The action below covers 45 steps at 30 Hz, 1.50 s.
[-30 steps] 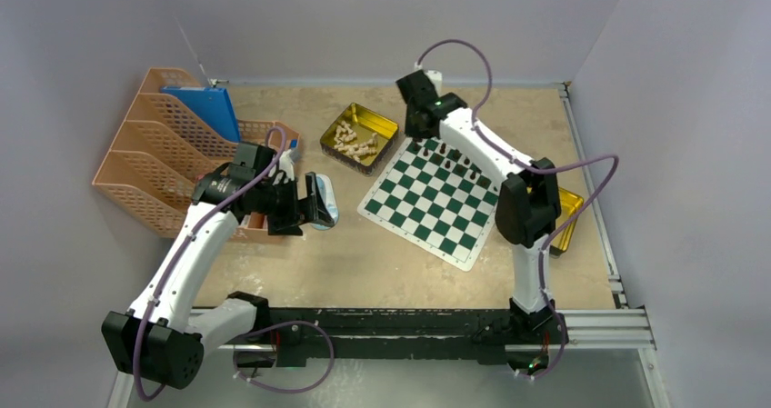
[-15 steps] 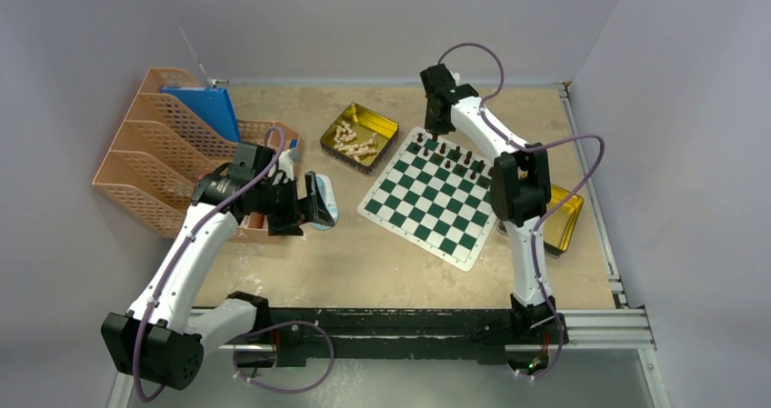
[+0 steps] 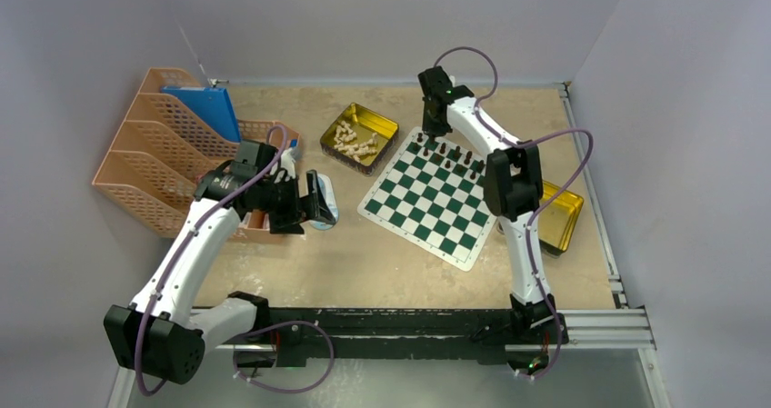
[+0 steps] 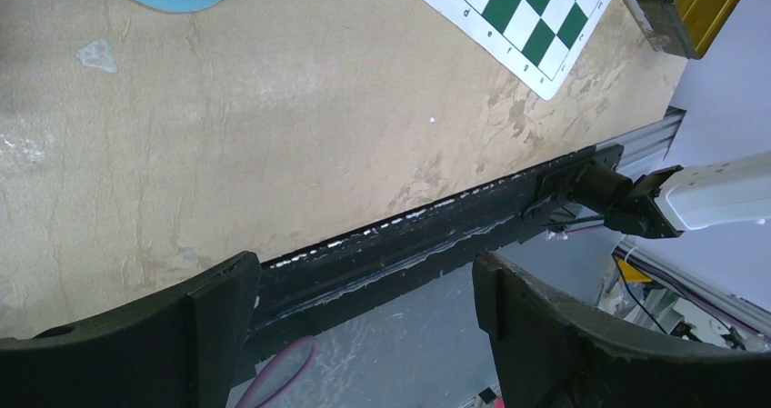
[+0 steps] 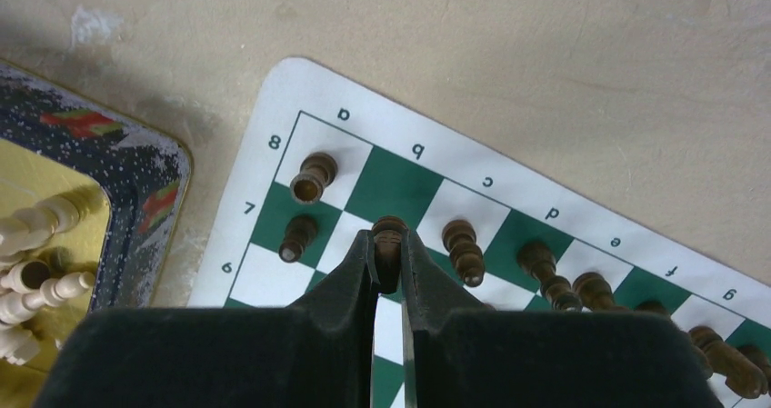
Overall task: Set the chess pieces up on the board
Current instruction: Place the chess piece on the chessboard.
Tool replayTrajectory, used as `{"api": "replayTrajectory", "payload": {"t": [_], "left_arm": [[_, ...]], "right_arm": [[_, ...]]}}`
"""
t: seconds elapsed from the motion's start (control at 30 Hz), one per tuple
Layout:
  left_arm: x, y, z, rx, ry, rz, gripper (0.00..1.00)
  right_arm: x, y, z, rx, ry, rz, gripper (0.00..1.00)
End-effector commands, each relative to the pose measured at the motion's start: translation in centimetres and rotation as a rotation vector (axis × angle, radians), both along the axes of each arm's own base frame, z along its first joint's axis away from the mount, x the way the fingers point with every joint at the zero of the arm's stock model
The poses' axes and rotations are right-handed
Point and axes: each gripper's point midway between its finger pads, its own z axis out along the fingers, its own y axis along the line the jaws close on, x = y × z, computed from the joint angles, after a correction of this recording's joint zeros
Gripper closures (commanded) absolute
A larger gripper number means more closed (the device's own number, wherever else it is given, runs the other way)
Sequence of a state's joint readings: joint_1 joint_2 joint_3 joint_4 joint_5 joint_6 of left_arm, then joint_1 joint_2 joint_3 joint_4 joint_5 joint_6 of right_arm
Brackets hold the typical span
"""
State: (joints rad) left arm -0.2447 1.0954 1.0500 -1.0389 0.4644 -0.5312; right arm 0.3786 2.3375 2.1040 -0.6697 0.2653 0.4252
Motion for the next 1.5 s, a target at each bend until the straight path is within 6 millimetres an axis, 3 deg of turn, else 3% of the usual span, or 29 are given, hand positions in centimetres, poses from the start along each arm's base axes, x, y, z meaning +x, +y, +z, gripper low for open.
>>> {"api": "replayTrajectory", "payload": {"t": [0.0,0.33,0.93,1.47], "left_arm": [[1.1,-0.3,1.5,-0.009,-0.064,-0.011,0.13],[1.3,-0.1,1.4,0.006,-0.069,-0.017,0.13],[1.3,0.1,1.4,0.017,-0.067,-0.012,0.13],[1.4,-0.1,1.7,0.006,-0.065,-0.007,0.13]], "right_arm": [[1.7,0.0,2.0,0.019,-0.057,0.01,0.93],[1.4,0.7,0.1,0.051,-0.013,0.022,0.92],[1.3,-0.5,-2.6,0.003,0.02,-0.003,0.89],[1.6,-0.8,-2.3,-0.003,0.011,-0.002,0.86]]}}
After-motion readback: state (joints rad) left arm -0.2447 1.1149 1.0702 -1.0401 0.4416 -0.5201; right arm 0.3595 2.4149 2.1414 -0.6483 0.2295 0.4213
